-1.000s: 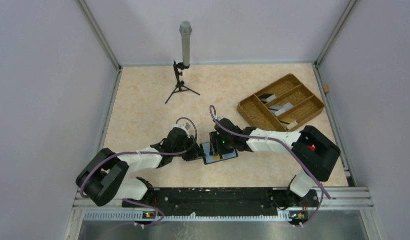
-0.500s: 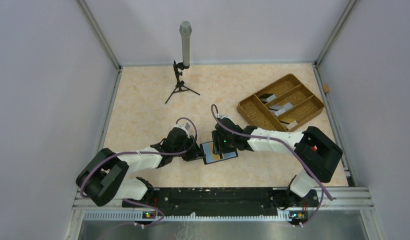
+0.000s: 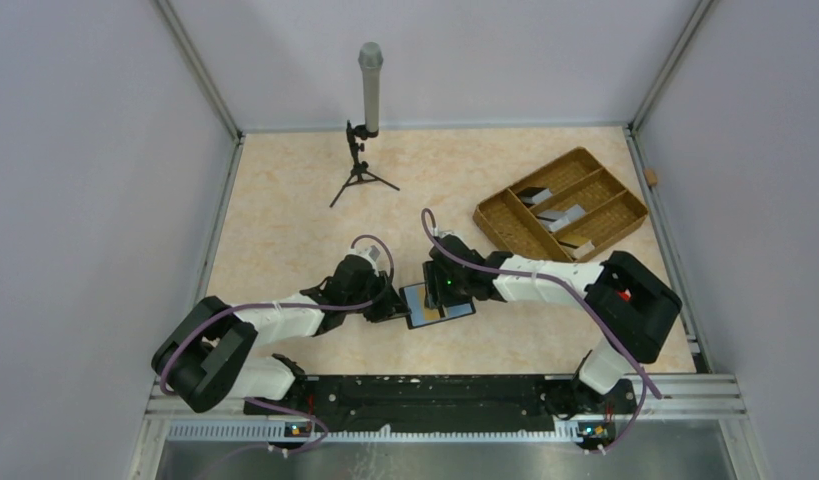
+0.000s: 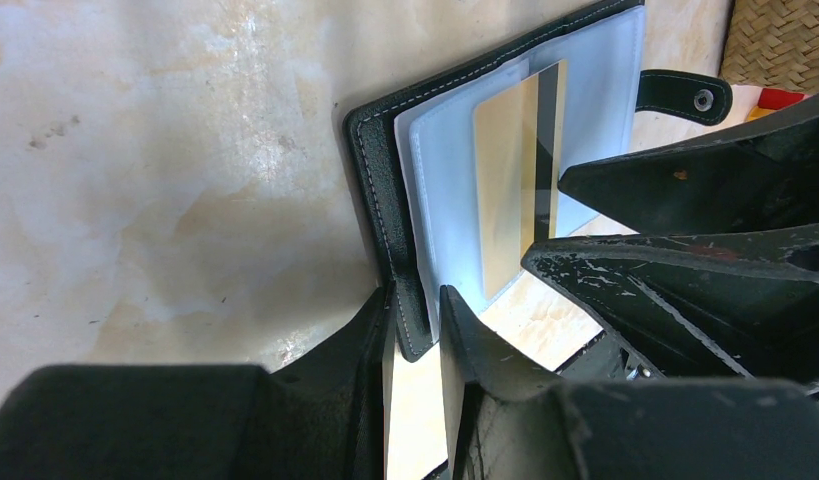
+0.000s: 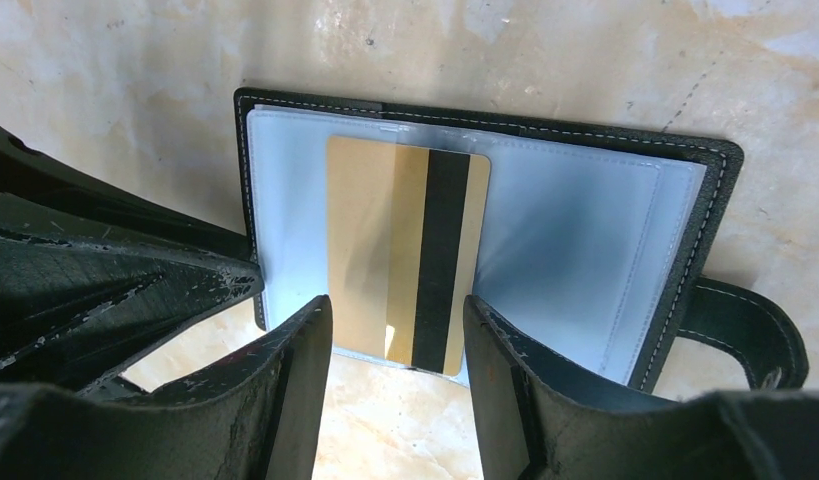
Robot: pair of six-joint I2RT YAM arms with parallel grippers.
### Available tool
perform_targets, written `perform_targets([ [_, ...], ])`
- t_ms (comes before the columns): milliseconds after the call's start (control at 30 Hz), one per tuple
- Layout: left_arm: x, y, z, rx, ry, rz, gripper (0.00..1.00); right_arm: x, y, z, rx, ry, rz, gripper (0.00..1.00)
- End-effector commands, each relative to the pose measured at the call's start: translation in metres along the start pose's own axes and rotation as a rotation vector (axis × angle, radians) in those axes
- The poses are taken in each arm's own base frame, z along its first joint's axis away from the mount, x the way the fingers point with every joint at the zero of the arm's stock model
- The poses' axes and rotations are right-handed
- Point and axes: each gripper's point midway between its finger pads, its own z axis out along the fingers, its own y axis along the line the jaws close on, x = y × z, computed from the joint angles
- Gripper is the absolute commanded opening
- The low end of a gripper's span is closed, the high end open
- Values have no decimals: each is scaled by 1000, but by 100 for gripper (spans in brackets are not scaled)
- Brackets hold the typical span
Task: Put the credit cards into the card holder
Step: Insert the credit card into the card holder.
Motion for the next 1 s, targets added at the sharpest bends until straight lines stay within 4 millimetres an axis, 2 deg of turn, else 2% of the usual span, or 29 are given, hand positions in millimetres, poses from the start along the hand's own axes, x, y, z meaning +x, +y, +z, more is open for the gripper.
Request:
perform_targets([
  [0, -4, -6, -1, 17, -19, 21, 26, -3, 3, 6, -13, -4, 0, 50],
  [500, -4, -3, -3, 8, -25, 21, 26, 0, -15, 3, 60, -12, 17, 56],
  [767, -4, -3, -4, 9, -27, 22, 25, -1, -11, 3, 36, -14, 18, 59],
  [967, -4, -4, -3, 12, -24, 22, 25, -1, 8, 8, -41, -8, 4, 55],
])
